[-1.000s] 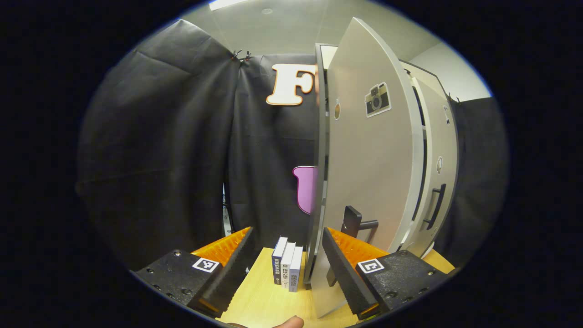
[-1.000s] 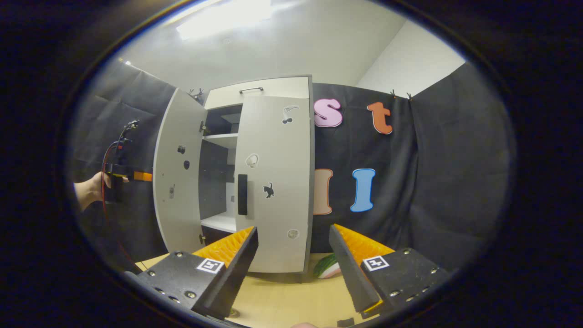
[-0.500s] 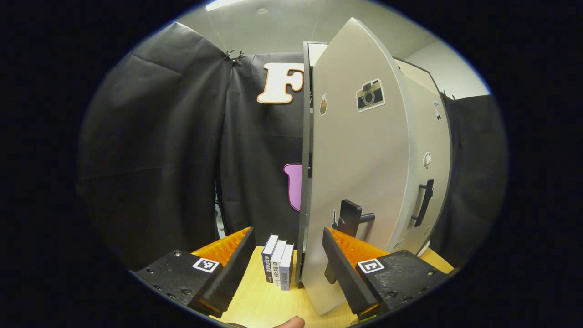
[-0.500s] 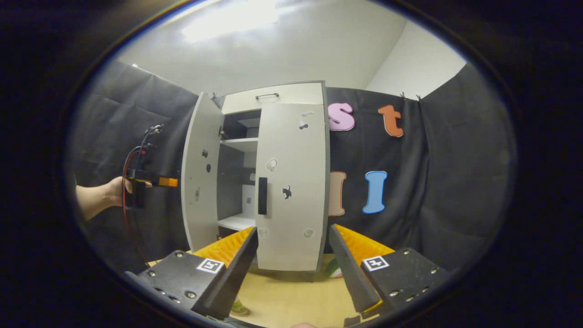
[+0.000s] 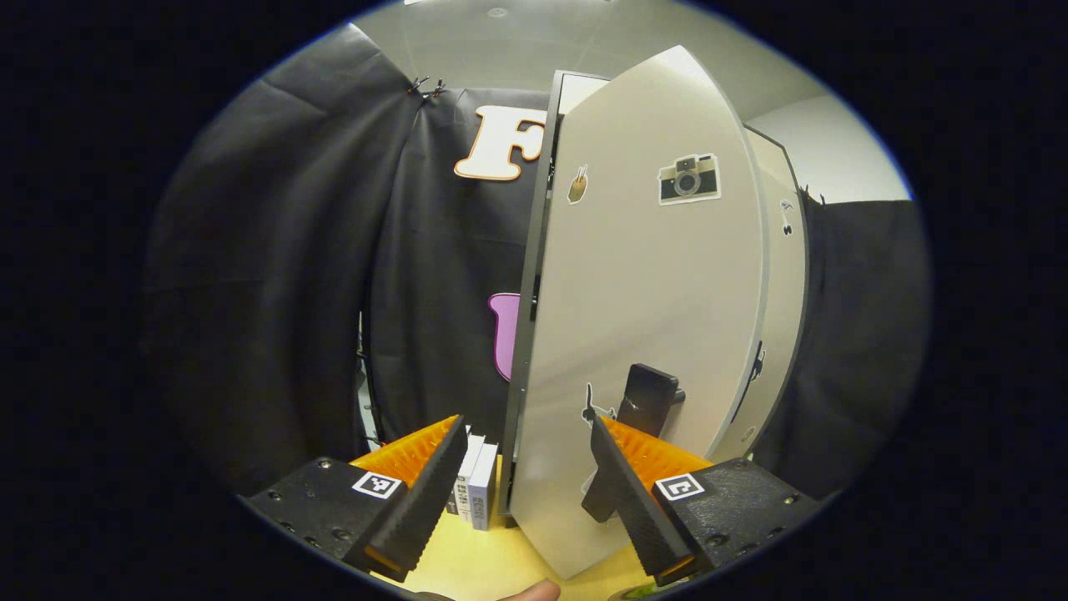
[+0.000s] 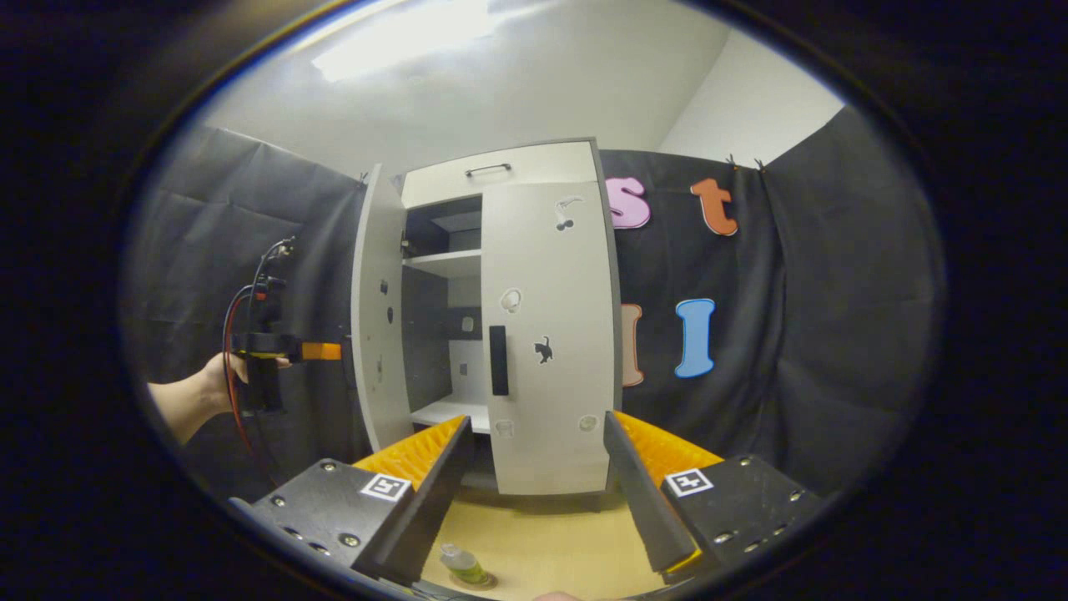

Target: Grasp the bottle in the cabinet with the left hand and place it on the coaster, then close the right door with the right hand and the left door with the left hand.

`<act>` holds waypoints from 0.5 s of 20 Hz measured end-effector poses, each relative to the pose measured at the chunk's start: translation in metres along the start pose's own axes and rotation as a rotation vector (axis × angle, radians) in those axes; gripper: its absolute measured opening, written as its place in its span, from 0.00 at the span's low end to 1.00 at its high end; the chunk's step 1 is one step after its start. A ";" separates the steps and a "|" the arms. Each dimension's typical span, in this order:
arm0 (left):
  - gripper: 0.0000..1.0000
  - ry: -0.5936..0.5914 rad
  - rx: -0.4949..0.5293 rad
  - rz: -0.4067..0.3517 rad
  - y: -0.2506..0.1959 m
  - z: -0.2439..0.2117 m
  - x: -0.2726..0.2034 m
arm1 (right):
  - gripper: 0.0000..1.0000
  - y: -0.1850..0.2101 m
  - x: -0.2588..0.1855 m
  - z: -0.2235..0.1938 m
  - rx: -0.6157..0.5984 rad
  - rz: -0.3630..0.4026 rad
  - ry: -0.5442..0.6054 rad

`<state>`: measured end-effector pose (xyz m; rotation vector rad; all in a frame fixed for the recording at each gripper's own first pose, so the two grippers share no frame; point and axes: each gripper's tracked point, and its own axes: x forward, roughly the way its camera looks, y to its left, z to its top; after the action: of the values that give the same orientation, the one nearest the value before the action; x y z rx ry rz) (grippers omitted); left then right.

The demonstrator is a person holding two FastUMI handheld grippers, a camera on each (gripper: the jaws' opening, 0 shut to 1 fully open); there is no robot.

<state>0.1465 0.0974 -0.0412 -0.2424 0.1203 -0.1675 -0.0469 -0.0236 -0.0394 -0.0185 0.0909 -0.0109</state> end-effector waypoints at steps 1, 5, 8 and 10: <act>0.95 -0.007 -0.001 -0.010 -0.002 0.001 0.003 | 0.95 0.002 0.003 -0.003 -0.016 -0.009 0.012; 0.95 -0.007 0.034 -0.012 0.002 0.001 0.009 | 0.95 0.016 0.011 -0.015 -0.057 -0.014 0.041; 0.95 -0.012 0.039 -0.022 0.000 0.000 0.009 | 0.95 0.022 0.015 -0.017 -0.066 -0.026 0.047; 0.95 -0.016 0.051 -0.026 -0.003 0.001 0.011 | 0.95 0.031 0.017 -0.016 -0.063 -0.025 0.045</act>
<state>0.1574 0.0931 -0.0404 -0.1944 0.0972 -0.1943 -0.0307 0.0065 -0.0574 -0.0823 0.1360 -0.0330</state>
